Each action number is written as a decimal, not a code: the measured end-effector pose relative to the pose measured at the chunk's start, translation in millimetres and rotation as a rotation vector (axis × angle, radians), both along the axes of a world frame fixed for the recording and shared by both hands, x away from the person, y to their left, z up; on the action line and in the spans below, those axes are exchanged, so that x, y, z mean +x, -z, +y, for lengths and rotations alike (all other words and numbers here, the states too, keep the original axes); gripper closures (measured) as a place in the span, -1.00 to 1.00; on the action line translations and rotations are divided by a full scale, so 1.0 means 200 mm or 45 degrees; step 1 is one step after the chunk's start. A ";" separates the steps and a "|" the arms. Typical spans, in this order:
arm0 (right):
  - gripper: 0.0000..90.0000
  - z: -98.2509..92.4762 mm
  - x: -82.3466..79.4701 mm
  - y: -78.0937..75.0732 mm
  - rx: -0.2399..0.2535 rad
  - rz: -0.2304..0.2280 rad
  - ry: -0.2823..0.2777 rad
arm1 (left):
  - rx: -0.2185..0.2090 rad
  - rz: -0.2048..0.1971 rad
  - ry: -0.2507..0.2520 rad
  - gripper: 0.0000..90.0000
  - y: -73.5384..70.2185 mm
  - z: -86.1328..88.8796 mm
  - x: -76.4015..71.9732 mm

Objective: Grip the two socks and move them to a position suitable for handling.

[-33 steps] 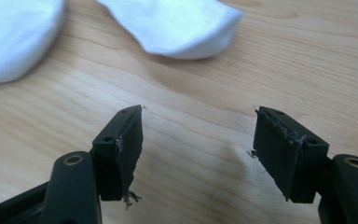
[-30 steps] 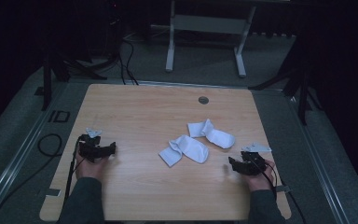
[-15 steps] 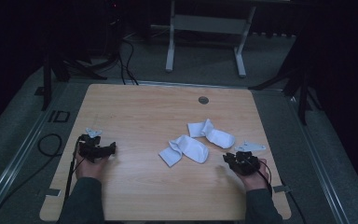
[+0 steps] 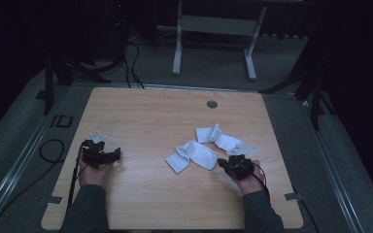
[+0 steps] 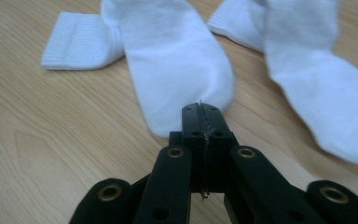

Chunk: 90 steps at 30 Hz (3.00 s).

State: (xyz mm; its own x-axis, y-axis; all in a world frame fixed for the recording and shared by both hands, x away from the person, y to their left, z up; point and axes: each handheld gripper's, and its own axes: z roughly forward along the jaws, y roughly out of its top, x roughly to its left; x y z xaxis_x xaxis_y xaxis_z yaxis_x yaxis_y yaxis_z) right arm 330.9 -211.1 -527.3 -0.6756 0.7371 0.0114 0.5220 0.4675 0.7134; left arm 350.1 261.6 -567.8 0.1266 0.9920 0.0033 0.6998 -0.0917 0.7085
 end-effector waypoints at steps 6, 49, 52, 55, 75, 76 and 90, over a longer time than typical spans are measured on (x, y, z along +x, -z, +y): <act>0.99 0.10 0.02 0.04 -0.016 0.014 -0.037 | 0.000 0.000 0.000 -0.65 0.00 0.00 0.00; 0.98 0.01 -0.09 0.10 -0.129 0.096 -0.106 | 0.000 0.000 0.001 -0.65 0.00 0.00 0.00; 0.97 -0.05 -0.09 0.10 -0.148 0.094 -0.063 | 0.001 0.001 0.002 -0.65 0.00 0.00 0.00; 0.96 -0.09 -0.07 0.09 -0.190 0.082 -0.011 | 0.001 0.001 0.002 -0.65 0.00 0.00 0.00; 0.97 0.31 0.10 -0.04 -0.084 -0.022 -0.116 | 0.001 0.001 0.002 -0.65 0.00 0.00 0.00; 0.97 0.33 0.12 -0.03 -0.084 -0.011 -0.120 | 0.001 0.001 0.002 -0.65 0.00 0.00 0.00; 0.96 0.34 0.04 0.10 -0.171 0.086 -0.238 | 0.001 0.001 0.002 -0.65 0.00 0.00 0.00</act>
